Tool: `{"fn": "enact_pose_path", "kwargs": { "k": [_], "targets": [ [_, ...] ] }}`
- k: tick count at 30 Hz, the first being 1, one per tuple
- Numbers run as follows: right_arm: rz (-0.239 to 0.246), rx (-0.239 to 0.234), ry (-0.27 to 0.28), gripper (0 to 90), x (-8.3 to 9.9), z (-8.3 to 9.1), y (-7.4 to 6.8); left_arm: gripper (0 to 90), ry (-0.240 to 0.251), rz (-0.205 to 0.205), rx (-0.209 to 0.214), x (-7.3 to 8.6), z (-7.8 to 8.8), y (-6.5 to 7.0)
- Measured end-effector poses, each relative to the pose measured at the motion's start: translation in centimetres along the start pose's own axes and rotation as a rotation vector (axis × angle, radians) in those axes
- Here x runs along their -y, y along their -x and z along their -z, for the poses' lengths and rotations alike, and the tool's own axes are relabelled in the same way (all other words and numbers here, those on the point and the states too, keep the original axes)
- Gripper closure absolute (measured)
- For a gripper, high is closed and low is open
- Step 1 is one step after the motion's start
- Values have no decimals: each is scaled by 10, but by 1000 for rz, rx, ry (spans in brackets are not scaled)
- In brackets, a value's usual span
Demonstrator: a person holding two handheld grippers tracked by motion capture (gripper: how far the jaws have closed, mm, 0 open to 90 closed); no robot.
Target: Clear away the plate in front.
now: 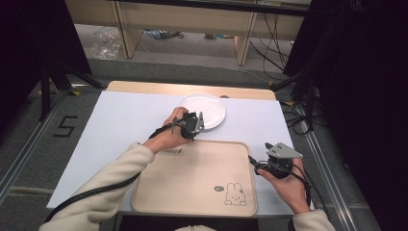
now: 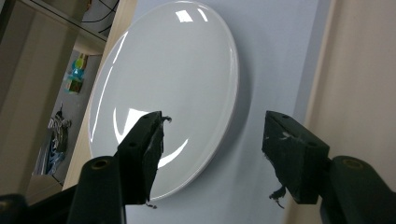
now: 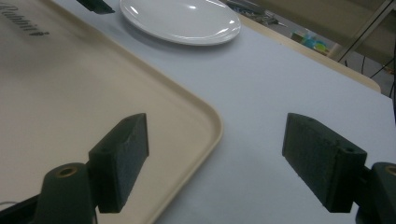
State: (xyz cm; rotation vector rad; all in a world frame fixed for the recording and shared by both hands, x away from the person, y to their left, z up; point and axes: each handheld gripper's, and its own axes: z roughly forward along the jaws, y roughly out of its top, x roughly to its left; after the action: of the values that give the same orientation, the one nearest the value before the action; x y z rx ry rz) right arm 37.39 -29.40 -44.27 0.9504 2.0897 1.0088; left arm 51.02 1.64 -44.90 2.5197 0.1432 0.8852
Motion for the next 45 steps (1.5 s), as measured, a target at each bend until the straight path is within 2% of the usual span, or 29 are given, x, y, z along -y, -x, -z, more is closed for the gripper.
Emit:
{"fn": "enact_pose_path", "kwargs": {
  "k": [28, 45],
  "targets": [
    [-4, -1, -2, 235, 0, -1, 0, 387, -30, -9, 23, -2, -18, -1],
    [-5, -3, 0, 235, 0, -1, 0, 388, -42, -19, 20, -5, -26, -3]
  ]
}}
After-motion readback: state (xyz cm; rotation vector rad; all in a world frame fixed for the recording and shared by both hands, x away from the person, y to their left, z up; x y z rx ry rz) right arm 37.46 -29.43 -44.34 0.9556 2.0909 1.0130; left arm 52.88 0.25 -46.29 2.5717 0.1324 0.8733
